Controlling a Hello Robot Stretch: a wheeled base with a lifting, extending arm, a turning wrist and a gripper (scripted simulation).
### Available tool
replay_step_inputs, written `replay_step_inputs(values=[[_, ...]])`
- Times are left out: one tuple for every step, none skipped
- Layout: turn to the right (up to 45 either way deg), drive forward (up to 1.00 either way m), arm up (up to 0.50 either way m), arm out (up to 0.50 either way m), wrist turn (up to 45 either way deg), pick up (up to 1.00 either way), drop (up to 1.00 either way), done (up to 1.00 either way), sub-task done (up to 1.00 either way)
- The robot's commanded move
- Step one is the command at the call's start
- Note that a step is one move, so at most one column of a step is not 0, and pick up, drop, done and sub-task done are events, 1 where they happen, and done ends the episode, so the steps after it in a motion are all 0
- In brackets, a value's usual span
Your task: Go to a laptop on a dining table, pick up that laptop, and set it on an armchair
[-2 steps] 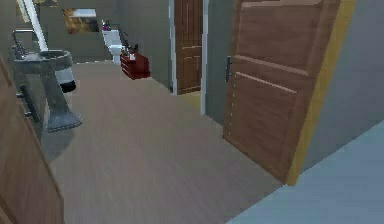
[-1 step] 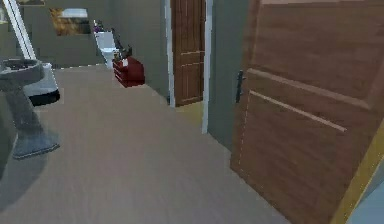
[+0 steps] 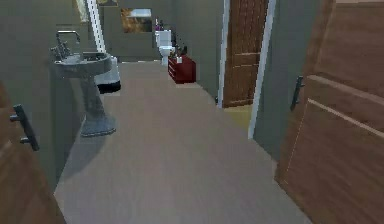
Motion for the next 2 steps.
replay_step_inputs(values=[[0.0,1.00,0.00,0.00,0.0,0.00,0.00,0.00,0.00],[-3.0,0.00,0.00,0.00,0.0,0.00,0.00,0.00,0.00]])
